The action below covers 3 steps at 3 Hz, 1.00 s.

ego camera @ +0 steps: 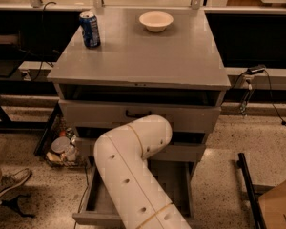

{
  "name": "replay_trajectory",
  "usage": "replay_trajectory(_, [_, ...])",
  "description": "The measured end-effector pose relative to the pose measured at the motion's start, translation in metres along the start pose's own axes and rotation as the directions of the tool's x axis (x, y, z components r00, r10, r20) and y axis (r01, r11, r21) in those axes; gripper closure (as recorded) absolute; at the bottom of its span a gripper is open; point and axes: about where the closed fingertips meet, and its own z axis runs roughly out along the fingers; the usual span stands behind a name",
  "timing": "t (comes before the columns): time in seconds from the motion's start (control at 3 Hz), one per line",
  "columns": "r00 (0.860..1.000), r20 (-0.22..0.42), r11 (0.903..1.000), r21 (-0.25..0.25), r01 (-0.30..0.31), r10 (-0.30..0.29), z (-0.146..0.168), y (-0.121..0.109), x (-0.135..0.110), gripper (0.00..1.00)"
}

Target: Pick orange from bottom drawer and place on counter

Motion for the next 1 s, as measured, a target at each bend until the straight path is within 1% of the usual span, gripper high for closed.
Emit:
replay_trajectory(0.33, [0.998,0.03,0.9968,-0.057,0.056,-0.055,-0.035,-0.004,0.002,1.0])
replay_trajectory(0.67, [0.987,0.12,0.9781,-0.163,0.129,-0.11,-0.085,-0.009,0.012,1.0])
replay_trajectory(1.0, [0.96,0.248,0.9406,-0.278,0.196,-0.127,-0.134,-0.01,0.035,1.0])
